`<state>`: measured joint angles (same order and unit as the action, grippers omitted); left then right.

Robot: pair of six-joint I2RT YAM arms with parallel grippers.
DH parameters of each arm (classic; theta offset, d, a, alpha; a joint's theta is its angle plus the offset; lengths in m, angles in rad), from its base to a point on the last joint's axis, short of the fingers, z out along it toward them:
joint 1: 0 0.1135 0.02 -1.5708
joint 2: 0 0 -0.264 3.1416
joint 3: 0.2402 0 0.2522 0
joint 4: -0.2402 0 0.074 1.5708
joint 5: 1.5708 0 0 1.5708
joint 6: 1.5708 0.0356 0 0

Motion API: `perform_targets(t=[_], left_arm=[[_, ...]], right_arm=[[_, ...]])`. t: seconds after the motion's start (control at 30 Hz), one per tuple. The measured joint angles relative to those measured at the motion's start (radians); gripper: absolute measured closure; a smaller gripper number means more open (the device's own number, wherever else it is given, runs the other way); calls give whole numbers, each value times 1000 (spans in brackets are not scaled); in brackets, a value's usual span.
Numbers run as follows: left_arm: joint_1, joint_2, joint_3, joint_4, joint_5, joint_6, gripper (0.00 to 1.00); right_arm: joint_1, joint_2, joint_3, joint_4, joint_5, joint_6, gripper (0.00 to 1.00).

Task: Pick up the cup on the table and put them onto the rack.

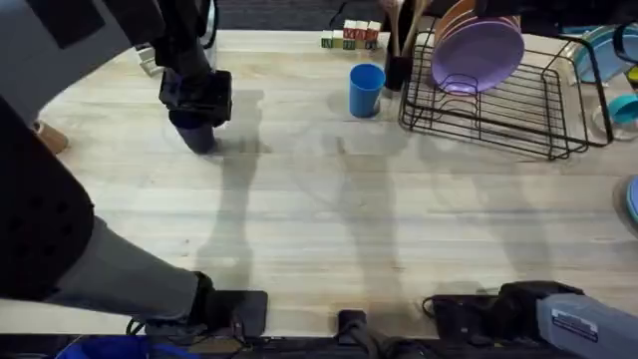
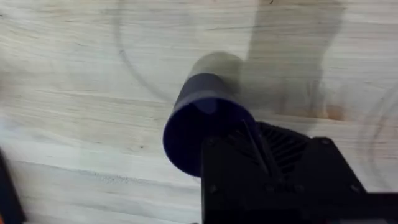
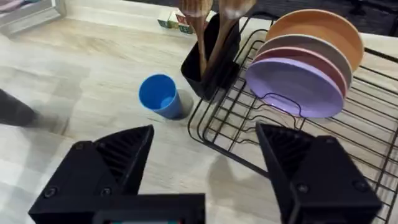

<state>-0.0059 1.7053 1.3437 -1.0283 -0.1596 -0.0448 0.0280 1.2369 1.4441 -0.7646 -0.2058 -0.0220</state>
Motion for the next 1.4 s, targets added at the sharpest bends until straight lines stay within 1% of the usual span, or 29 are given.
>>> perform_targets(t=[0.13,0.17,0.23,0.33,0.5,0.63,0.73,0.8,1.0,1.1,1.17,1.23,1.4], left_arm=[[-6,-2,4,-21,-3,0,957],[-12,-3,10,-35,-2,0,958],[-37,-6,33,-71,2,0,958],[-97,-7,97,-110,5,-1,958],[-227,-19,247,-165,6,0,958],[-328,-32,353,-172,9,0,958],[-404,-33,409,-130,10,2,958],[-462,-33,425,-73,10,16,958],[-635,-33,428,54,11,97,960],[-705,-33,428,108,19,125,961],[-735,-33,428,144,34,136,961],[-749,-33,428,177,52,143,961],[-755,-23,428,243,106,151,962]], right_arm=[[0,0,0,0,0,0,9],[0,0,0,0,0,0,9],[0,-1,0,-2,0,0,9],[0,-13,0,-7,0,0,9],[0,-54,0,-27,0,0,9],[0,-78,0,-58,1,-1,9],[0,-87,0,-84,16,-1,9],[0,-96,0,-98,27,-1,9],[0,-145,0,-143,38,-1,9],[0,-175,0,-165,43,-1,9],[0,-191,0,-172,45,-1,9],[0,-201,0,-176,46,-1,9],[0,-221,0,-179,49,-1,9]])
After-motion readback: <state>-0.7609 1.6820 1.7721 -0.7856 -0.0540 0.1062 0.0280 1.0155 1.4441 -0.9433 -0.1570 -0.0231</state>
